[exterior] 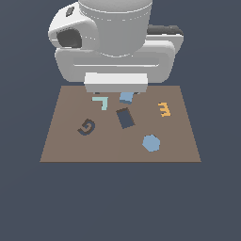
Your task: Insert a designated object into the corresponding slot on a board.
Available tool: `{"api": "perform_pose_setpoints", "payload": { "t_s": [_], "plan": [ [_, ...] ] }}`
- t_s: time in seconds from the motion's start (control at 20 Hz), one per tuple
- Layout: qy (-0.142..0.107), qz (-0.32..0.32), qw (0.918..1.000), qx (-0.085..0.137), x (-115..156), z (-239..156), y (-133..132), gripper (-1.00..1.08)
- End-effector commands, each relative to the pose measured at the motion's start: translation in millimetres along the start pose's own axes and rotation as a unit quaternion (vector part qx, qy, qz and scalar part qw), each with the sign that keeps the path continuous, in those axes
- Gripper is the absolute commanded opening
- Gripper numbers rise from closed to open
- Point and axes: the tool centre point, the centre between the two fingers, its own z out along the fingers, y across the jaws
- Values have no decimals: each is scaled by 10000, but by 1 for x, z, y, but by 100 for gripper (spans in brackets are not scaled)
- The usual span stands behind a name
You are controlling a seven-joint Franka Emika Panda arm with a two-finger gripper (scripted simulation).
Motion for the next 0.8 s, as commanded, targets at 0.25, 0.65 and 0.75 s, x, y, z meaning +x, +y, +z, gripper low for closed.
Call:
{"api": "perform_pose_setpoints", "payload": {
  "t_s": [0.25,0.65,0.75],
  "plan": [
    [-5,39,10000,2,-4,4,-1,100],
    [-34,280,9996,17,-28,30,-6,100],
    [-46,379,9993,22,-38,40,-8,100]
  ]
}}
